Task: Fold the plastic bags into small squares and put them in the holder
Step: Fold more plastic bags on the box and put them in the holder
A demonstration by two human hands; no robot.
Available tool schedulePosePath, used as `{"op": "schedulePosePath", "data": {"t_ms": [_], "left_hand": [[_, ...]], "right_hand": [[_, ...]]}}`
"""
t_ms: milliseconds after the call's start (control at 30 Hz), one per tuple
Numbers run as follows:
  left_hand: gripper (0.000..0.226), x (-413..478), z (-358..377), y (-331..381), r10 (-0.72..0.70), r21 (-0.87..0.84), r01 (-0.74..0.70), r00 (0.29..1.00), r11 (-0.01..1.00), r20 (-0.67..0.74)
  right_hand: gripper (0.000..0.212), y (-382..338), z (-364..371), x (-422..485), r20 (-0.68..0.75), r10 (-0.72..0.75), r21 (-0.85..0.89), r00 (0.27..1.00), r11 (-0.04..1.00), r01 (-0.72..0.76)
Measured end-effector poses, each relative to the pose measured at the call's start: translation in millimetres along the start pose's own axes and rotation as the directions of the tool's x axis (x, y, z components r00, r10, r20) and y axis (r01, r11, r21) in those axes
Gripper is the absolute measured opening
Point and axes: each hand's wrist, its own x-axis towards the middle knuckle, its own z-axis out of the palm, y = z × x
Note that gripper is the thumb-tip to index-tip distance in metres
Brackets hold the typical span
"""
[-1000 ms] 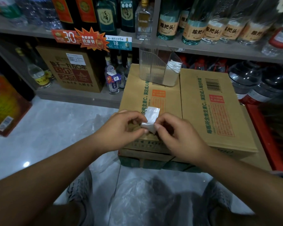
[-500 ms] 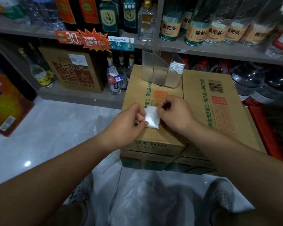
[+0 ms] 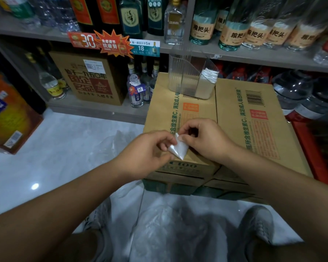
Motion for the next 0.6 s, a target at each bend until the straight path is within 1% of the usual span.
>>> {"op": "schedulePosePath", "data": {"t_ms": [100, 167, 233, 267, 300, 367, 400, 433, 500, 533, 600], "left_hand": [[0.039, -10.8, 0.1, -3.5, 0.093, 0.150, -0.097, 0.995, 0.984, 0.032], [0.042, -14.4, -0.3, -5.3, 0.117, 0.264, -0.125, 0.992, 0.956, 0.046], [0.041, -15.2, 0.2, -6.3, 0.143, 0.323, -0.146, 0.989, 0.935, 0.033], [0.038, -14.7, 0.6, -6.1, 0.156, 0.332, -0.154, 0.988, 0.931, 0.022], [0.034, -13.9, 1.3, -5.8, 0.167, 0.336, -0.162, 0.986, 0.928, 0.012], [0.026, -11.5, 2.4, -5.3, 0.182, 0.345, -0.171, 0.983, 0.923, 0.000], [0.024, -10.3, 2.9, -5.4, 0.185, 0.349, -0.172, 0.983, 0.921, -0.005], [0.022, -9.4, 3.5, -5.6, 0.187, 0.353, -0.172, 0.982, 0.920, -0.008], [0.019, -8.5, 4.6, -5.6, 0.190, 0.365, -0.173, 0.982, 0.915, -0.009], [0.018, -8.3, 4.9, -5.7, 0.192, 0.371, -0.175, 0.981, 0.912, -0.009], [0.019, -7.9, 5.6, -6.2, 0.190, 0.379, -0.170, 0.982, 0.910, -0.015]], "right_hand": [[0.013, -2.9, 1.4, -12.1, 0.052, -0.004, 0.023, 0.999, 1.000, 0.002], [0.013, -4.1, 0.1, -16.8, 0.067, -0.013, 0.034, 0.998, 0.999, 0.011], [0.009, -3.6, -1.4, -19.4, 0.062, -0.010, 0.032, 0.998, 0.999, 0.008], [0.006, -2.5, -1.9, -20.9, 0.048, -0.014, -0.008, 0.999, 1.000, 0.014], [0.007, -1.3, -1.6, -22.6, 0.011, -0.042, -0.097, 0.999, 0.994, 0.043], [0.013, 0.1, 0.6, -27.8, -0.081, -0.151, -0.282, 0.985, 0.951, 0.123], [0.015, -1.1, 1.3, -31.1, -0.111, -0.215, -0.312, 0.970, 0.935, 0.171], [0.018, -3.7, 1.5, -35.2, -0.123, -0.272, -0.302, 0.954, 0.926, 0.225], [0.028, -8.2, 2.4, -44.8, -0.081, -0.351, -0.267, 0.933, 0.909, 0.319], [0.034, -9.4, 3.2, -49.0, -0.024, -0.369, -0.279, 0.929, 0.895, 0.348], [0.040, -10.2, 5.6, -55.4, 0.088, -0.375, -0.390, 0.923, 0.840, 0.378]]}}
